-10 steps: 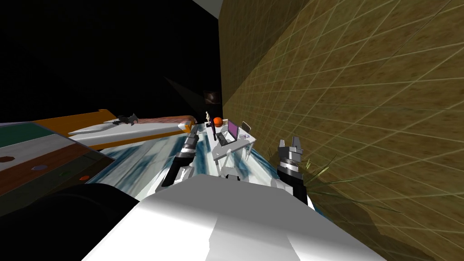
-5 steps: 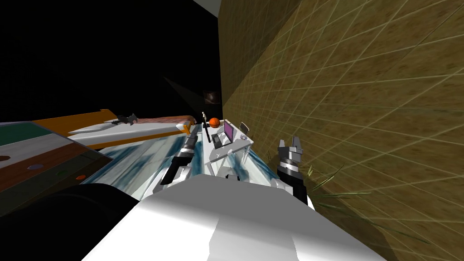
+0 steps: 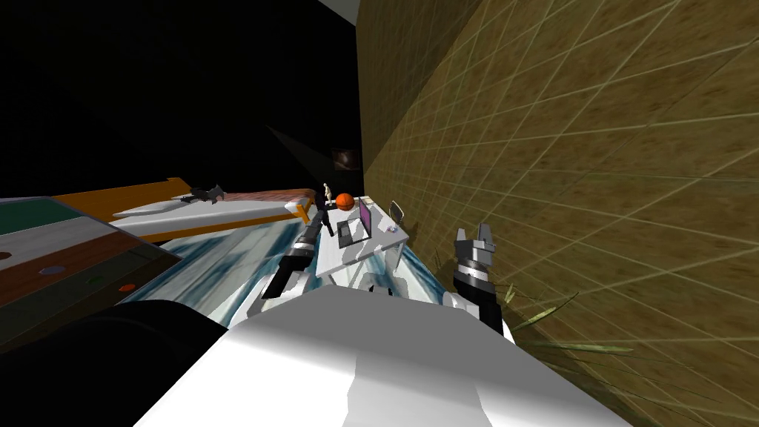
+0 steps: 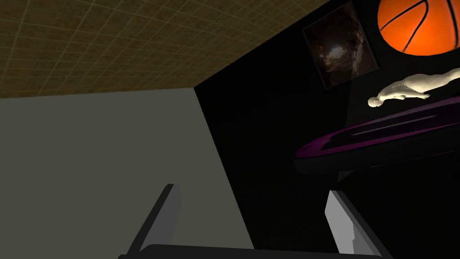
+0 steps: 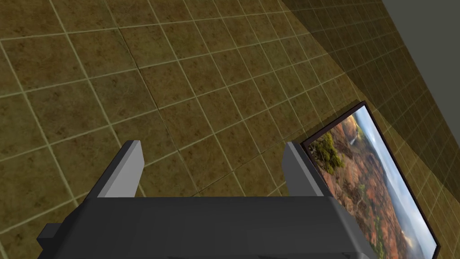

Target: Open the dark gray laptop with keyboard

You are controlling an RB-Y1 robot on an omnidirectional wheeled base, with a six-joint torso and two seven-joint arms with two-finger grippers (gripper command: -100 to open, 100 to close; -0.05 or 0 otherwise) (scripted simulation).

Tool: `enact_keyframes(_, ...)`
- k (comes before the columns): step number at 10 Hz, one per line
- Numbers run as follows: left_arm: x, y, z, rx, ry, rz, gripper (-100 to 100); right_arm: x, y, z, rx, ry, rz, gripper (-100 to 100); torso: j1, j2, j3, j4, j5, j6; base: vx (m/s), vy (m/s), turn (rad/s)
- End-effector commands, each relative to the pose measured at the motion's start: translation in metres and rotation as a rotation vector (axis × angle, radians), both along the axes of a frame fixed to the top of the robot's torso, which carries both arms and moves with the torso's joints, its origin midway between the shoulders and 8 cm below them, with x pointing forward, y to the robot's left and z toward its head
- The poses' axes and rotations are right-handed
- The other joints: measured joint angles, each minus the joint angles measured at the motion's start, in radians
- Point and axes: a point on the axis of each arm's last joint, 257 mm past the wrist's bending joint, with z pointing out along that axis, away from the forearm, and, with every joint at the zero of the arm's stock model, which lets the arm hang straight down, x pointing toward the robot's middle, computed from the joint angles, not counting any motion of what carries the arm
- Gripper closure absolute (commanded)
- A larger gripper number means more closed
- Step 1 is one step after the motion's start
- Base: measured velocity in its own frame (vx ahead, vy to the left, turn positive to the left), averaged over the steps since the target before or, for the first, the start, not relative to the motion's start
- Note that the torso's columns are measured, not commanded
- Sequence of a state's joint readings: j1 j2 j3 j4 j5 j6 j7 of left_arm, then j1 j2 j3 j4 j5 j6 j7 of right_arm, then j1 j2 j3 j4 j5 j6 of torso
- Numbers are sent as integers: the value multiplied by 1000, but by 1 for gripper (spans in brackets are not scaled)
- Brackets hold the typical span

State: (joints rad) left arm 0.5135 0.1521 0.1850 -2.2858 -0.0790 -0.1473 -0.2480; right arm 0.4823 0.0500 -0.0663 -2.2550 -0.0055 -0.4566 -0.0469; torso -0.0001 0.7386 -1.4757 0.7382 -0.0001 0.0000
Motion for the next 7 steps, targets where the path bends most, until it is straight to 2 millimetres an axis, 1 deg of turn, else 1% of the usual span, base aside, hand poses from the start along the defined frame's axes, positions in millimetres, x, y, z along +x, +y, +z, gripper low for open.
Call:
enact_keyframes(1, 3, 16, -16, 17, 55, 47, -100, 0, 0, 0, 0, 0, 0, 0, 1, -1, 0, 0, 0, 0, 137, -186, 49)
enact_keyframes(7, 2, 54, -55, 34, 186, 163, -100, 0, 0, 0, 0, 0, 0, 0, 0, -1, 0, 0, 0, 0, 134, -194, 59)
